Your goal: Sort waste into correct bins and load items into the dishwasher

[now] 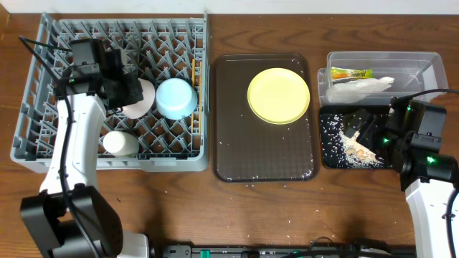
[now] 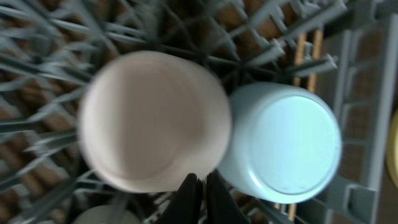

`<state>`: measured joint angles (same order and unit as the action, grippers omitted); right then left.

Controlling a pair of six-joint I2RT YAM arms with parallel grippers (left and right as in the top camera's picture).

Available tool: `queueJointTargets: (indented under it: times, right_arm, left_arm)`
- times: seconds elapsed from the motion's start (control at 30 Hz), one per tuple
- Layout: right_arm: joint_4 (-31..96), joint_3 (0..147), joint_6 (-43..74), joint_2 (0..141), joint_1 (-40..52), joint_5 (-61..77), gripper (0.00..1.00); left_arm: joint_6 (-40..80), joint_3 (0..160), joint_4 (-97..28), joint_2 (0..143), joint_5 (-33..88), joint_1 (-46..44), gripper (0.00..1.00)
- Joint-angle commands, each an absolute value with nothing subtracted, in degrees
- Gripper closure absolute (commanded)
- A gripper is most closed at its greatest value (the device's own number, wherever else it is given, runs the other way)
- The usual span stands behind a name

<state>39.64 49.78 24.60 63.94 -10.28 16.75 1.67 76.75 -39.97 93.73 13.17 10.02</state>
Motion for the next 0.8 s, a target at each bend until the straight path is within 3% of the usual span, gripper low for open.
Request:
queueJointTargets:
  times: [0.0,0.43,0.77]
  right_arm:
    - [39.7,50.6,24.8,63.4,-10.4,17.0,0.01]
    - [39.7,50.6,24.8,63.4,-10.4,16.8,0.01]
    - [39.7,50.6,24.8,63.4,-10.4,16.7,0.01]
  left_arm:
    - [2.4,77.7,-39.0,94.3,6.1,10.7,0.92]
    - [2.5,77.5,-39.2,102.0,15.8,9.9,0.92]
    - [2.5,77.7,-39.6,101.2,15.8,8.3,0.92]
